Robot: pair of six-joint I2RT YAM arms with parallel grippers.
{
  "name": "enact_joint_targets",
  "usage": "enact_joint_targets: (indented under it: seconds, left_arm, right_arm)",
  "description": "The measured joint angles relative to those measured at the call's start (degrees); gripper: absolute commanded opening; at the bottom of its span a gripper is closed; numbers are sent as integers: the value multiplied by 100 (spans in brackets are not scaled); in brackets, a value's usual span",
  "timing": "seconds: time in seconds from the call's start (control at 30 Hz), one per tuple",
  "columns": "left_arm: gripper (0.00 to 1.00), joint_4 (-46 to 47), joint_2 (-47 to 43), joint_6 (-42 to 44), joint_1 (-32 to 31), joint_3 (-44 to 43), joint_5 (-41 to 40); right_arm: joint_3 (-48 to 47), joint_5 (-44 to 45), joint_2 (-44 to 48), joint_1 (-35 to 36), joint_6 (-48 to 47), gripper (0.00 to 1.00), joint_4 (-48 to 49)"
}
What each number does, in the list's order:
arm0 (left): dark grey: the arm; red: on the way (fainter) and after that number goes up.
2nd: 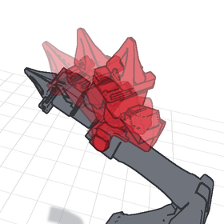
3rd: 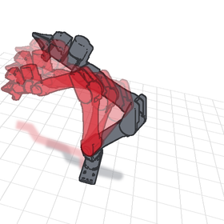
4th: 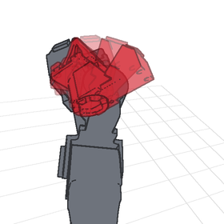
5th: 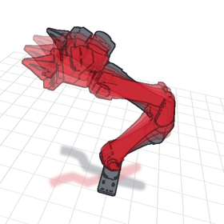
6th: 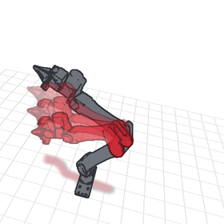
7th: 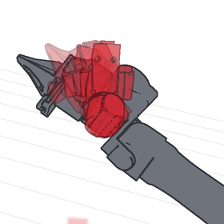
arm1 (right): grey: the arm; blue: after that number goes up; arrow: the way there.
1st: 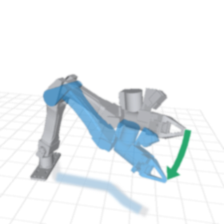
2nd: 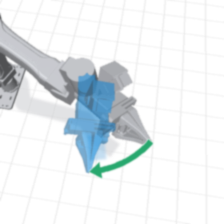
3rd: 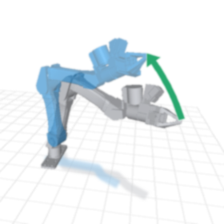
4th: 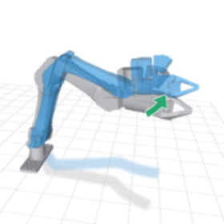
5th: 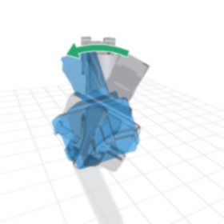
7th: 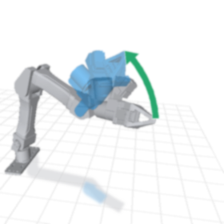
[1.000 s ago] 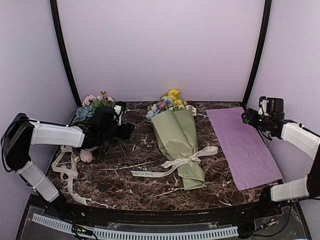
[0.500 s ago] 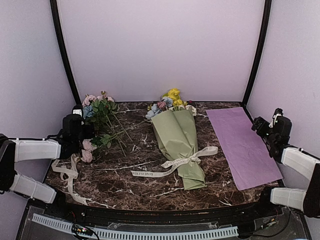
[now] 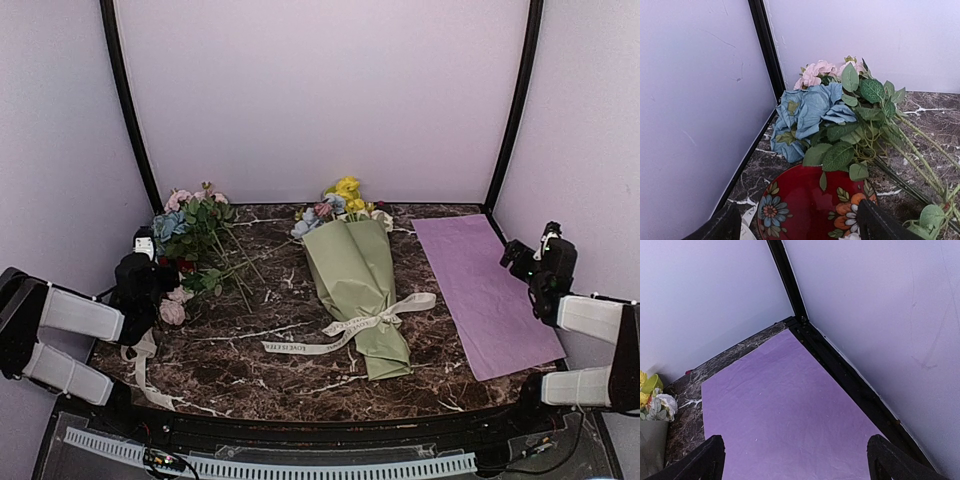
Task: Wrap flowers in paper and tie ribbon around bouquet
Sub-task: Reset both arms
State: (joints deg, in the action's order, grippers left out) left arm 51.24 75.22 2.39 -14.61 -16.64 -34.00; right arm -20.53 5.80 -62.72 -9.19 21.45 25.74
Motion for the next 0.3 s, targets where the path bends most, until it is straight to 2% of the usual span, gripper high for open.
enact_joint_targets:
  seconds: [0.3]
  left_arm:
    - [83,457,195,2,15,186,232]
  right_arm:
    - [39,-129,-190,0,-4,99,264]
